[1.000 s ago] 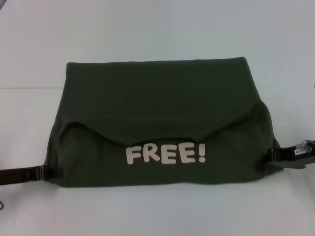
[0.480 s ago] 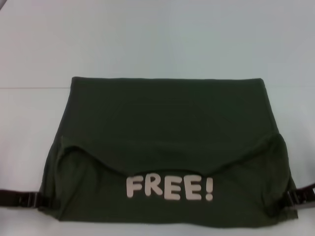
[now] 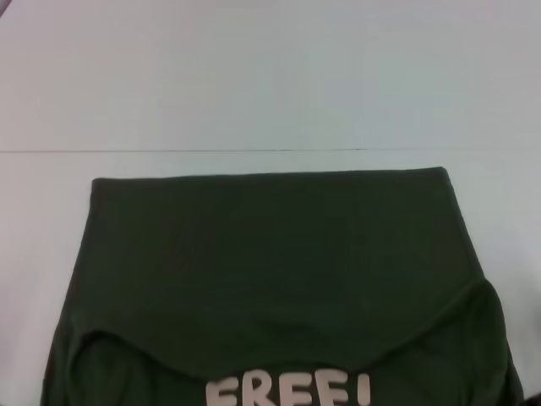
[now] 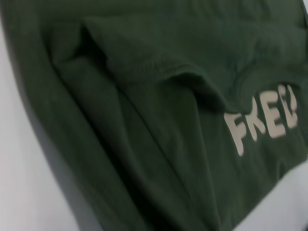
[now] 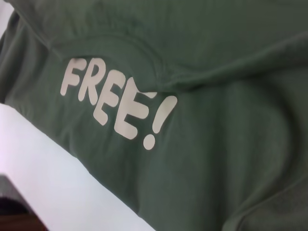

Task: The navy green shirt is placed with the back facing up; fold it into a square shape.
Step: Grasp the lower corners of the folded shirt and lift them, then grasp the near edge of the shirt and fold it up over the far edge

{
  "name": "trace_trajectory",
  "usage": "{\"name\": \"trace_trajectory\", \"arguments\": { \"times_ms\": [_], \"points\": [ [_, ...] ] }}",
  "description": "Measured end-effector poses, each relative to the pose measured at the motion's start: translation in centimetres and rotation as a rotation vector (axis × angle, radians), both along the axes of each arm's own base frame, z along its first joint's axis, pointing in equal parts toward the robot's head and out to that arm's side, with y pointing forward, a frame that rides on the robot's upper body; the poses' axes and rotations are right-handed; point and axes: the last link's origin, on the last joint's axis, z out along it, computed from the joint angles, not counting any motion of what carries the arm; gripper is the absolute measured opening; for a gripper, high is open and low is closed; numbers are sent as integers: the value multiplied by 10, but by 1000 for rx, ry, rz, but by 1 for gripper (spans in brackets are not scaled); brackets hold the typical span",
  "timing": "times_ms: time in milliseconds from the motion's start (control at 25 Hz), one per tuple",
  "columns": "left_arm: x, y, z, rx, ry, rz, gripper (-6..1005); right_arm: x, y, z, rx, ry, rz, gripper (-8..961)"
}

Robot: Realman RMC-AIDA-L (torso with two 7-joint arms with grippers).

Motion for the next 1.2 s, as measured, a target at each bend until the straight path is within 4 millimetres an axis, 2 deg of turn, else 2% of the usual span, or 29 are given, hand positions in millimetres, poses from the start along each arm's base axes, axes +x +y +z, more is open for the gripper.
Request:
{"name": "trace_trajectory", "arguments": {
  "times_ms": [400, 680, 840, 1000, 1200],
  "points": [
    [5, -26, 3, -191, -30, 5, 38, 1, -24, -16, -166, 4, 77, 52],
    [10, -27, 4, -210, -53, -10, 38, 1, -27, -18, -180, 7, 86, 52],
    [14, -19, 6, -157, -90, -32, 39, 0, -21, -12, -116, 54, 75, 53],
    [18, -6, 11, -25, -154, -31, 39, 2, -10, 6, 25, 125, 35, 53],
    [13, 9, 24, 180, -205, 21, 40, 3, 1, 21, 176, 200, -14, 52]
  ]
}}
